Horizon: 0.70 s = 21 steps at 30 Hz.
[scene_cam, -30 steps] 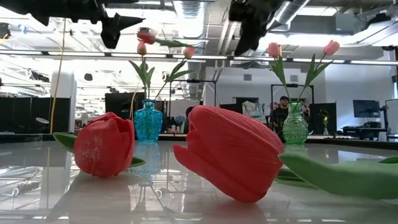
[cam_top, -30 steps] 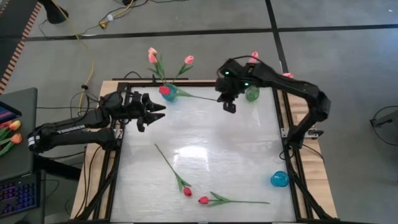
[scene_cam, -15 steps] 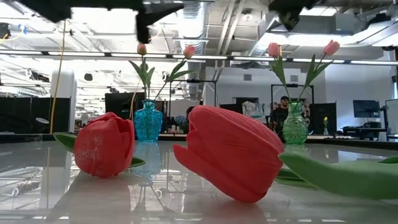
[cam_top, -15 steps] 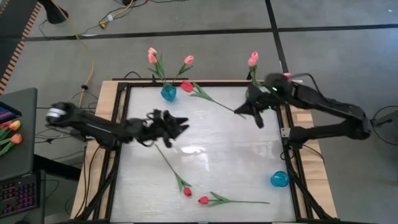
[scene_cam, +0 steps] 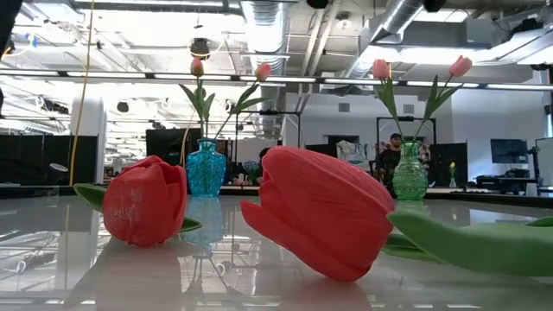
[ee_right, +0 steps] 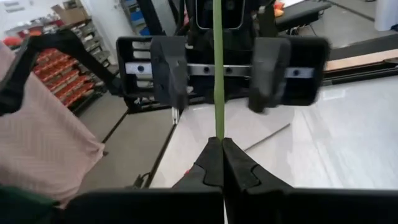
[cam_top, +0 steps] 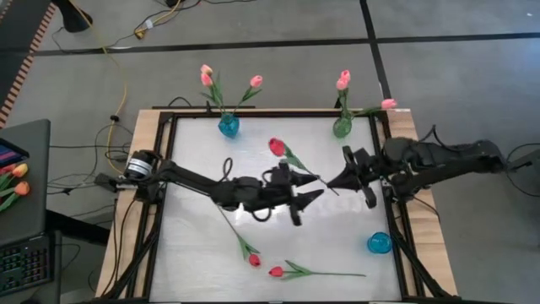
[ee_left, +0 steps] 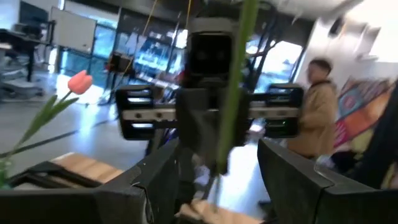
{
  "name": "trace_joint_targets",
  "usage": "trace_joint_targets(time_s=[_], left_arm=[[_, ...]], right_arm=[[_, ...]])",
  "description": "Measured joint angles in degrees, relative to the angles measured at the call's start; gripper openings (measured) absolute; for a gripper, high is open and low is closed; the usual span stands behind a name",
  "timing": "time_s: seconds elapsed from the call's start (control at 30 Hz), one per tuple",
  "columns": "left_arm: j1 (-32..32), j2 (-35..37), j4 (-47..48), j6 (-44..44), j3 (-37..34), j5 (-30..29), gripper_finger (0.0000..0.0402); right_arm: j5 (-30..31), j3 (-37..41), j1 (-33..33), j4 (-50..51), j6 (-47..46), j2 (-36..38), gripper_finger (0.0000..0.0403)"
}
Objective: Sort flowers into vase by color
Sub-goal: Put the top center red tulip into the bottom blue vase
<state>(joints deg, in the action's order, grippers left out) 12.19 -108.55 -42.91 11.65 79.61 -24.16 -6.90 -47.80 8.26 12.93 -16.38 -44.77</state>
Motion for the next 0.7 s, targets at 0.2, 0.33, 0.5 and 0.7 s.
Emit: trace_joint_targets(time_s=[0.2, 0.33, 0.5, 0.7], left_arm=[[-1.04, -0.23, 9.96, -2.42, 5.95, 3.89, 0.0201], [-1.75, -0.25, 9.62, -2.37, 6.91, 10.52, 0.0201], [-2.41, -0.25, 9.72, -2.13, 6.91, 11.09, 0.0200], [-3.12, -0.25, 9.90, -1.93, 6.91, 12.21, 0.0151]], right_arm=[[14.00, 0.00, 8.38, 0.03, -1.58, 0.05, 0.0015], [18.70, -0.01, 9.50, -0.56, -1.87, -0.28, 0.0015], [20.70, -0.01, 9.44, -1.22, -2.68, -0.61, 0.0015], [21.59, -0.01, 9.28, -1.46, -2.67, -0.57, 0.0016]])
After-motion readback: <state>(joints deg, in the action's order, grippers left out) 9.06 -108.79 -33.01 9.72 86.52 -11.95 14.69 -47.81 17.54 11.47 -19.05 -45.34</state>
